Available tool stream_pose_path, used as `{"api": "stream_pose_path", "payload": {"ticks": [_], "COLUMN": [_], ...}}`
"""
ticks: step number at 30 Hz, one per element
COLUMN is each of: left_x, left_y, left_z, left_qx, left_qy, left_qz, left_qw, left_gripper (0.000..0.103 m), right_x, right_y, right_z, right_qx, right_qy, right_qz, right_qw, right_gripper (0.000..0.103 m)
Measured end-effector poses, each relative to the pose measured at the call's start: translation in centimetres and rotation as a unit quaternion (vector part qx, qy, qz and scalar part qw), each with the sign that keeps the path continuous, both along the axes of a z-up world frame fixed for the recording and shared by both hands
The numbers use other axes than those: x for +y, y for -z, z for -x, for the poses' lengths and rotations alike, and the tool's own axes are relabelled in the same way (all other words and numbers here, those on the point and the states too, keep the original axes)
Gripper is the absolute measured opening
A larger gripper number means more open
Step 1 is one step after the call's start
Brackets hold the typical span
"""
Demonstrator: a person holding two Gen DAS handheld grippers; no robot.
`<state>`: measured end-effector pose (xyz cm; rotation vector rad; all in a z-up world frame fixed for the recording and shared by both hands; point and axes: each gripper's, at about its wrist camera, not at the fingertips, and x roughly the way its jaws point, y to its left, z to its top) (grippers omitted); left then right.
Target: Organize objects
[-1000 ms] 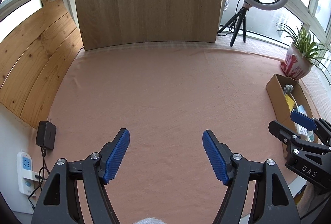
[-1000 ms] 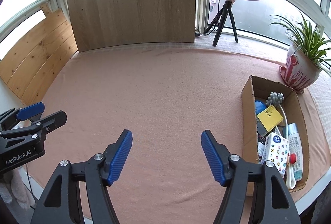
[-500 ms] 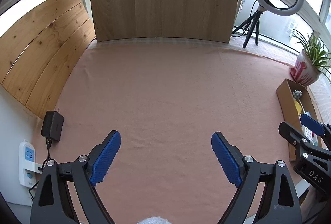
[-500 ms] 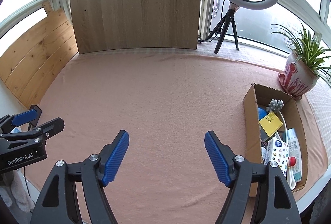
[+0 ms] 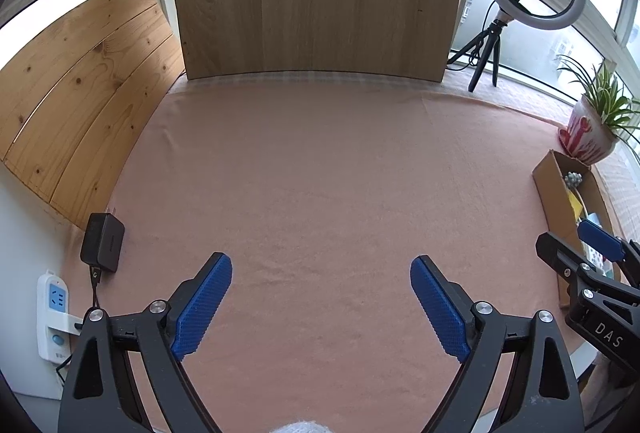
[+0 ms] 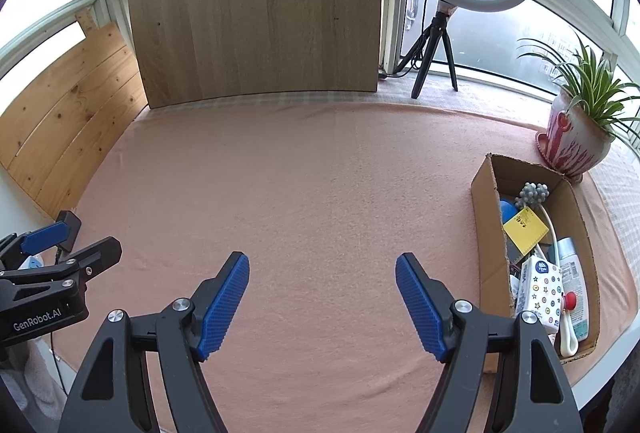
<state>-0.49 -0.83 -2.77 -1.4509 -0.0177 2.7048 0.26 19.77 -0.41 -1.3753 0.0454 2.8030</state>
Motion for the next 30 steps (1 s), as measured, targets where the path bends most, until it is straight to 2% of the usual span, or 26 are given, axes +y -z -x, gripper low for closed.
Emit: {"api": "stream_pose_path", "payload": {"ticks": [30], "left_x": [-0.3], "left_y": [0.2], "left_z": [1.1], "left_qx": [-0.005], "left_qy": [0.006], "left_qz": [0.002], "left_qw": [1.0], "left_gripper": [0.093], "right_x": [-0.4], "right_y": [0.3], "right_z": [0.7], "right_qx": [-0.005], "right_qy": [0.002], "right_qz": [0.0], "right_qw": [1.0], "right_gripper": [0.072]}}
